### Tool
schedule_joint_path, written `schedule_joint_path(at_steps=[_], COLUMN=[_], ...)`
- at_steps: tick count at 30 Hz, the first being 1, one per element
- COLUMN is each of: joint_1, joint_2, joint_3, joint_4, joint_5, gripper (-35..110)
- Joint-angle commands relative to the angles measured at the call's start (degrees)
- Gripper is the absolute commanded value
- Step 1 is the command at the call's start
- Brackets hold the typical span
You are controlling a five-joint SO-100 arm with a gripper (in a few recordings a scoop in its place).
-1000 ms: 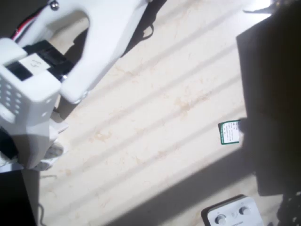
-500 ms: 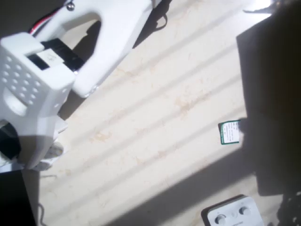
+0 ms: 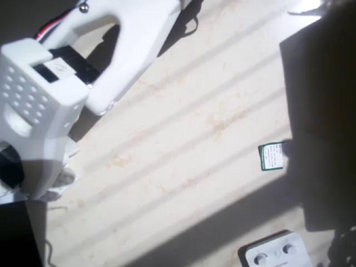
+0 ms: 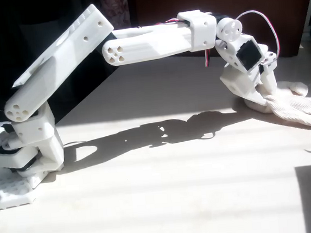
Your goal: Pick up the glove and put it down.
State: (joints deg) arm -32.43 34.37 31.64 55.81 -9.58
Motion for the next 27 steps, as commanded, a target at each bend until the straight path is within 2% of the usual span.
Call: schedule_joint_path(at_steps=[1,8,18,27], joint_1=[-0.8,-0.8,1.5,9.4], joint_2=[0.7,1.9,15.2,23.6], joint_3=[-1.9,-2.0,-1.8,-1.9], joint_4=[0.0,0.9,1.5,12.2], joint_5=[-0.4,-0.4,-0.4,-0.5], gripper=[0,0,0,0])
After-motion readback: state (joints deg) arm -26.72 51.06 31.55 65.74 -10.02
